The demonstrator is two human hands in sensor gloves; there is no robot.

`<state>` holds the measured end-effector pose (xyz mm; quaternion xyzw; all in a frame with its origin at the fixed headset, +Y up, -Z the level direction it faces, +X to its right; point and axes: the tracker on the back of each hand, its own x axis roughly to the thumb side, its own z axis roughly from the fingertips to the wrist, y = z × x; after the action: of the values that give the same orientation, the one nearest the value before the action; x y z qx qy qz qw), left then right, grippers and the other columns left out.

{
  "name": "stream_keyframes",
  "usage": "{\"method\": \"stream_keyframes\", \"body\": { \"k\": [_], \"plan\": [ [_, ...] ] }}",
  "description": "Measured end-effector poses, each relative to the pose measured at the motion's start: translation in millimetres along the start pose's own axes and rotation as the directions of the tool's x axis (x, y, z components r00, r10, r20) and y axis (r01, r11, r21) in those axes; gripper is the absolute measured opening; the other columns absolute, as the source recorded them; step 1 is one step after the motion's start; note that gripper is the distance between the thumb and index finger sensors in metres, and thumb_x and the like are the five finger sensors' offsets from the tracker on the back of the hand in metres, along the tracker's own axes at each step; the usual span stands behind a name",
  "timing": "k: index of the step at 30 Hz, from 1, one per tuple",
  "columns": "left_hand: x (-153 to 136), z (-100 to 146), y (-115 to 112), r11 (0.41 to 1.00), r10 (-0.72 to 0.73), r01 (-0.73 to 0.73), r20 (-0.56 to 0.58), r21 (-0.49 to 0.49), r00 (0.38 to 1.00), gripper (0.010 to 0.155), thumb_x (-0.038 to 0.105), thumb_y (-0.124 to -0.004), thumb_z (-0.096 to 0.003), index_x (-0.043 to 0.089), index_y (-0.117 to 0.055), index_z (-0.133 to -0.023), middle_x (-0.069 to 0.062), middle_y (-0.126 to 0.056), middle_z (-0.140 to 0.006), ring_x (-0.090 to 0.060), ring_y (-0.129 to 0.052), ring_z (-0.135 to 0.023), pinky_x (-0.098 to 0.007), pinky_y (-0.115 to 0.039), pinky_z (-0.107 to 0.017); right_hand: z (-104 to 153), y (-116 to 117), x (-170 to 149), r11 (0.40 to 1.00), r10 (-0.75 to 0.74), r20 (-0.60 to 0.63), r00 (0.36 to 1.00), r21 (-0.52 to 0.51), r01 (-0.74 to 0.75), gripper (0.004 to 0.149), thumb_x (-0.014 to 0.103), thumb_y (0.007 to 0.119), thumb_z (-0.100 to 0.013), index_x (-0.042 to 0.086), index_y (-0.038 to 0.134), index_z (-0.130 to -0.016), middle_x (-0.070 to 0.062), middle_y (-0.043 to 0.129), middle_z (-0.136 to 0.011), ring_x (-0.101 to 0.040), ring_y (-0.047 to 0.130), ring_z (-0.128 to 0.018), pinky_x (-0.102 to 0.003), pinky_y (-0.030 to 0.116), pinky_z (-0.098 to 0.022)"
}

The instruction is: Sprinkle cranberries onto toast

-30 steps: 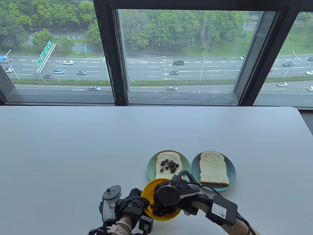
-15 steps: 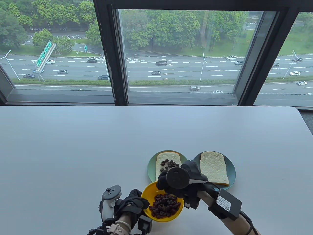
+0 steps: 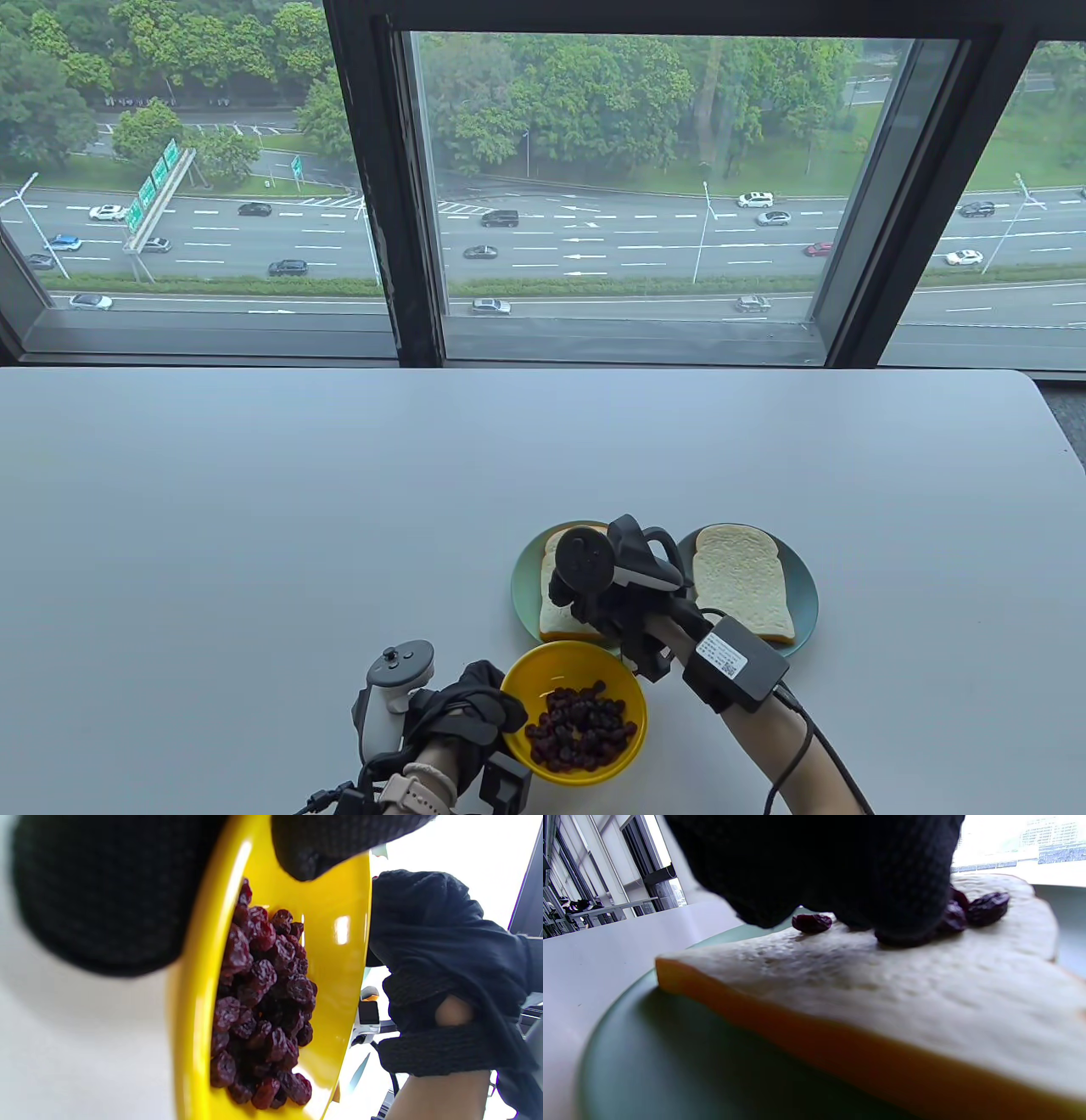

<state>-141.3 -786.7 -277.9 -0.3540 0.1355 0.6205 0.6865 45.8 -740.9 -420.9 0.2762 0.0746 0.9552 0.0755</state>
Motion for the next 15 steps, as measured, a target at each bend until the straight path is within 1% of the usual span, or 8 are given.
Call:
{"method": "stream_keyframes", "body": {
  "k": [4,8,12,15],
  "plan": [
    [0,-1,-1,1.000,-0.014,0.014,-0.006,-0.007,1.000,0.047,0.021,-0.079,-0.0381,0.018,-0.058,-0.080,-0.021,-0.068,-0.064,-0.035,-0.080,-0.036,-0.035,-0.097,-0.009,0,3,4,0.998,0.050,-0.012,0.999,-0.035,-0.051,0.039,0.025,0.085,-0.032,0.035,0.077,-0.069,0.001,0.077,-0.077,-0.019,0.090,-0.051,-0.014,0.091,-0.025],
    [-1,-1,-1,1.000,-0.016,0.016,-0.011,-0.006,1.000,0.047,0.021,-0.079,-0.0382,0.018,-0.058,-0.081,-0.021,-0.068,-0.065,-0.035,-0.080,-0.036,-0.035,-0.097,-0.009,4,5,6,0.996,0.094,-0.005,0.996,-0.011,-0.094,0.046,0.027,0.083,-0.033,0.032,0.072,-0.077,-0.002,0.072,-0.082,-0.019,0.088,-0.055,-0.017,0.089,-0.029],
    [-1,-1,-1,1.000,-0.018,0.018,-0.011,-0.004,1.000,0.047,0.021,-0.079,-0.0383,0.018,-0.058,-0.081,-0.021,-0.068,-0.065,-0.035,-0.080,-0.036,-0.035,-0.097,-0.009,11,1,4,0.996,0.087,-0.005,0.996,-0.002,-0.087,0.048,0.030,0.081,-0.034,0.031,0.069,-0.080,-0.004,0.069,-0.085,-0.021,0.086,-0.060,-0.021,0.089,-0.033],
    [-1,-2,-1,1.000,-0.018,0.017,-0.009,-0.002,1.000,0.047,0.021,-0.079,-0.0384,0.018,-0.058,-0.081,-0.021,-0.068,-0.065,-0.035,-0.080,-0.036,-0.035,-0.097,-0.009,20,-8,-1,0.998,0.052,-0.003,0.999,-0.023,-0.052,0.050,0.033,0.079,-0.035,0.030,0.067,-0.083,-0.006,0.067,-0.087,-0.022,0.085,-0.063,-0.022,0.089,-0.036]
  ]
}}
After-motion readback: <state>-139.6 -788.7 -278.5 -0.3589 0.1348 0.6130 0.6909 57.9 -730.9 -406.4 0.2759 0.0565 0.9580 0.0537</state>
